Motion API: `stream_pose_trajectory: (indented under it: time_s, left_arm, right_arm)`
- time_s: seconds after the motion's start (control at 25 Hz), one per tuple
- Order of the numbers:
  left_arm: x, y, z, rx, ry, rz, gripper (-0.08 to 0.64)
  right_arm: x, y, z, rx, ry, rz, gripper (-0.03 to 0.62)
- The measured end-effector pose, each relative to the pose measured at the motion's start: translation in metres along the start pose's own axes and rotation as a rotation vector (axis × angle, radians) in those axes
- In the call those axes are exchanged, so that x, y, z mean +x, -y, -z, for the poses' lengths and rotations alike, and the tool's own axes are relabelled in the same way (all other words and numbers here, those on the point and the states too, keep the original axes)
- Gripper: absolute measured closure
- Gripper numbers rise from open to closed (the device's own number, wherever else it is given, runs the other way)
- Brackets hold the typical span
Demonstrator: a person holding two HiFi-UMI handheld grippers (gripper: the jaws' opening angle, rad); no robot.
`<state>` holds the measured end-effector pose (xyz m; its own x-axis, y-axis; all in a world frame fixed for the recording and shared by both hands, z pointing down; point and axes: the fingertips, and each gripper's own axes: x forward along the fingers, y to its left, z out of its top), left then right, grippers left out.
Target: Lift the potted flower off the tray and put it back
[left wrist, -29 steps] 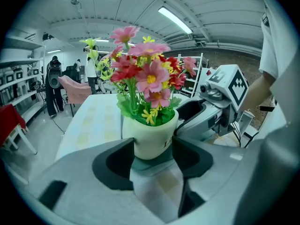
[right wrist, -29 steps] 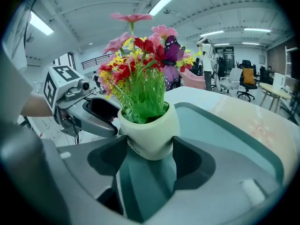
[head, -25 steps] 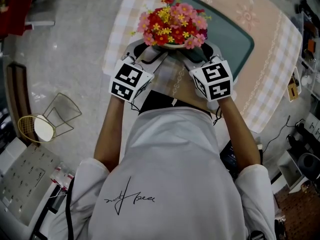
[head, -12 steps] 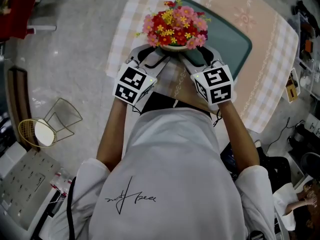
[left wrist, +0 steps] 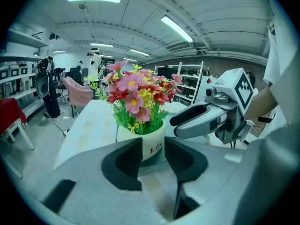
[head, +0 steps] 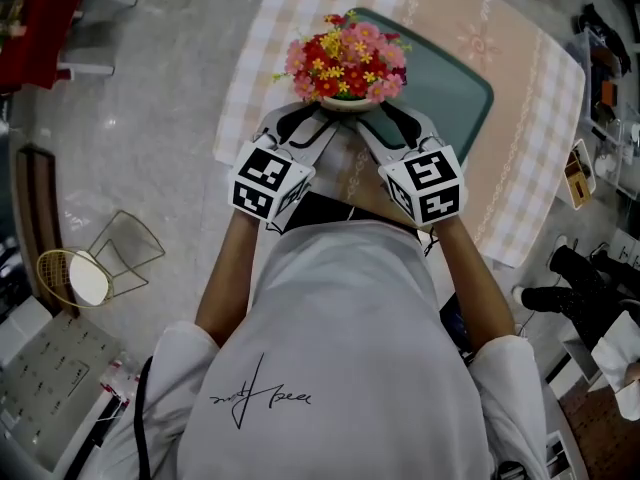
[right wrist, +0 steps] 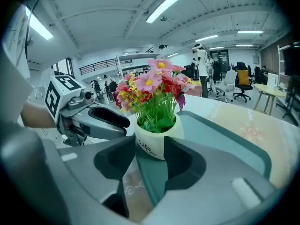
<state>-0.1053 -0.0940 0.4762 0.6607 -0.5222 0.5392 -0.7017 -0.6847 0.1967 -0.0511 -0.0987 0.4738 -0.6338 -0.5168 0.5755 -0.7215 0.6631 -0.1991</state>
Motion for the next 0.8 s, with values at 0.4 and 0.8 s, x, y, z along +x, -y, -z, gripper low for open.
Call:
stream_pose_trajectory:
  time_s: [0.4,0.8]
  left_arm:
    - [-0.015,0.026,-0.002,0.027,0.014,0.039,0.443]
    - [-0.028,0.039,-0.022,0.023,0.078,0.092,0.474]
  right_arm:
    - [-0.020,-0.011,-0.008,0.009,0.045,0.006,0.466]
    - [-0.038,-0.021,-0.024,-0.002,0.086,0.025,0.501]
